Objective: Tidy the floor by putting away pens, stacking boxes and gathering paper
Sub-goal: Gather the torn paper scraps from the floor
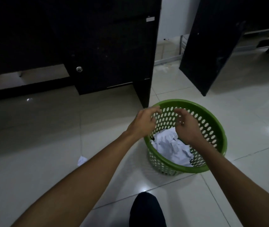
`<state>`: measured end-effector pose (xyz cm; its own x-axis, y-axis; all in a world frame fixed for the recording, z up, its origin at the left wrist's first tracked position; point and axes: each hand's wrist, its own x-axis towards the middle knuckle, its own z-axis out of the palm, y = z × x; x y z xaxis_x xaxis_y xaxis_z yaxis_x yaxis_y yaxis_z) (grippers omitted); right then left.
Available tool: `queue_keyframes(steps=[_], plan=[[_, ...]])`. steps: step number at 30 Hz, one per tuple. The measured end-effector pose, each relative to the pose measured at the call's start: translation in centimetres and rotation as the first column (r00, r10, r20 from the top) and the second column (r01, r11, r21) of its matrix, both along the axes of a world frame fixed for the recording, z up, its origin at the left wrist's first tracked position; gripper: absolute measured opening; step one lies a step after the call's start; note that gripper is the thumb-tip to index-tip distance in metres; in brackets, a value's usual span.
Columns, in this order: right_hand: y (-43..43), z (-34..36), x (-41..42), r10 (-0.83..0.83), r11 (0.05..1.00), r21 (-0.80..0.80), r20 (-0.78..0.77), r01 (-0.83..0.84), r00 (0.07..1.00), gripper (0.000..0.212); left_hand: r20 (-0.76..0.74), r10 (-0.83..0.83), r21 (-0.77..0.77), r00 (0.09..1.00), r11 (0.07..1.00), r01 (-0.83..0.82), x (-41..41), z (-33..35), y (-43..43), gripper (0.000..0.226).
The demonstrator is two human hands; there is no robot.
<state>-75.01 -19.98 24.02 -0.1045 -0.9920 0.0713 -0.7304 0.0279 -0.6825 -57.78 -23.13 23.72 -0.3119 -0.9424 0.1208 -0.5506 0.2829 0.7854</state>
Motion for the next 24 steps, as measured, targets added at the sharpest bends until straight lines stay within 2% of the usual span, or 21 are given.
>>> queue_keyframes(steps=[2, 4, 8, 12, 14, 16, 19, 24], plan=[[-0.3, 0.4, 2.4, 0.030, 0.997, -0.078, 0.036, -0.027, 0.999, 0.049, -0.018, 0.131, -0.116, 0.991, 0.985, -0.132, 3.6, -0.1, 0.2, 0.033], [-0.7, 0.5, 5.1, 0.096, 0.985, -0.150, 0.063, -0.086, 0.993, 0.051, -0.007, 0.253, -0.132, 0.967, 0.959, -0.252, 8.4, -1.1, 0.6, 0.032], [-1.7, -0.6, 11.3, 0.242, 0.962, -0.157, 0.103, -0.225, 0.965, 0.057, 0.065, 0.501, -0.029, 0.863, 0.866, -0.500, 19.2, -5.2, 2.8, 0.034], [-1.6, -4.0, 17.7, 0.361, 0.932, -0.019, 0.032, -0.361, 0.932, 0.070, 0.212, 0.650, 0.121, 0.730, 0.724, -0.679, 28.5, -11.2, 7.4, 0.034], [-1.1, -6.7, 20.4, 0.494, 0.869, 0.067, -0.036, -0.491, 0.869, 0.082, 0.275, 0.667, 0.217, 0.692, 0.659, -0.721, 31.8, -14.3, 9.8, 0.041], [-0.6, -9.7, 22.6, 0.613, 0.786, 0.164, -0.085, -0.595, 0.786, 0.094, 0.322, 0.646, 0.282, 0.692, 0.632, -0.722, 33.8, -17.1, 11.8, 0.048], [-0.2, -14.6, 25.8, 0.741, 0.660, 0.325, -0.134, -0.677, 0.658, 0.112, 0.381, 0.609, 0.364, 0.695, 0.593, -0.719, 35.6, -20.8, 13.9, 0.059], [0.9, -23.5, 30.7, 0.904, 0.424, 0.486, -0.184, -0.764, 0.385, 0.130, 0.430, 0.527, 0.424, 0.733, 0.599, -0.679, 36.2, -26.3, 15.1, 0.078]])
